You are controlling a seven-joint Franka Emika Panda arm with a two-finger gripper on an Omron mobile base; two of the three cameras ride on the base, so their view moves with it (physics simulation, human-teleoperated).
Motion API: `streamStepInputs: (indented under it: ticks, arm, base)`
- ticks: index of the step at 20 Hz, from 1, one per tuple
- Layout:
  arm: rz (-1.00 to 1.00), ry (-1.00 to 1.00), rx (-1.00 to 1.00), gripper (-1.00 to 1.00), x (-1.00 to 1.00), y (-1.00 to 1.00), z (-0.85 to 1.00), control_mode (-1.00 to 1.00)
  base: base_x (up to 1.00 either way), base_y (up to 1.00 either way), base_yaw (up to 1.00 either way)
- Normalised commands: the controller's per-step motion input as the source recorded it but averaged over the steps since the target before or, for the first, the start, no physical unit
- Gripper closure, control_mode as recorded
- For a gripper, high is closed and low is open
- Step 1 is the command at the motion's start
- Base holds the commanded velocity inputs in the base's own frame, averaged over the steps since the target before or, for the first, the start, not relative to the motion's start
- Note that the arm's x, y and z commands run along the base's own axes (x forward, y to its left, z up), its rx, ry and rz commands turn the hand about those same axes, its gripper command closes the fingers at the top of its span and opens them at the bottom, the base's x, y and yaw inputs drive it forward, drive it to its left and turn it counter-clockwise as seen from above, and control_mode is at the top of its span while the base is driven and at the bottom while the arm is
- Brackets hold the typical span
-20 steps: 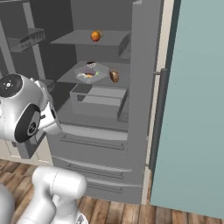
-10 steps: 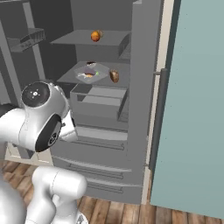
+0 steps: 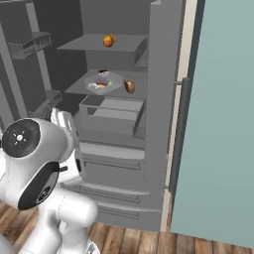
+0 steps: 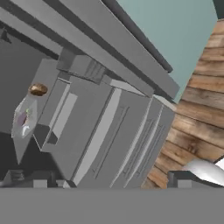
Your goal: Place the tupperware on the second highest shelf of the fridge. Make space for the tupperware among the existing items by rearranging them on the shelves if needed. Close the fridge door when finished.
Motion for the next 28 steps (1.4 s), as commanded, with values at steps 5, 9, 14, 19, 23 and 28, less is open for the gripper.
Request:
streamStepInputs:
  ticks: [5, 9, 14, 19, 23, 28]
  arm:
    - [-0.1, 0.0, 0.11, -1.0, 0.03, -1.0, 0.0, -1.0]
    - [0.0, 0.0, 0.21, -1.0, 0.23, -1.0, -0.01, -1.0]
    - [0.0, 0.0, 0.24, -1.0, 0.36, -0.99, -0.08, -1.0]
    - [0.0, 0.0, 0.28, -1.0, 0.48, -0.74, -0.04, -1.0]
    - [0.0, 0.0, 0.25, -1.0, 0.53, -0.58, -0.08, -1.0]
    - [0.0, 0.0, 0.21, -1.0, 0.57, -0.42, -0.19, -1.0]
  base:
    - [0.0, 0.0, 0.0]
    - [0.0, 0.0, 0.0]
    - [0.0, 0.0, 0.0]
    - [0.0, 0.0, 0.0]
    - [0.0, 0.0, 0.0]
    - [0.0, 0.0, 0.0]
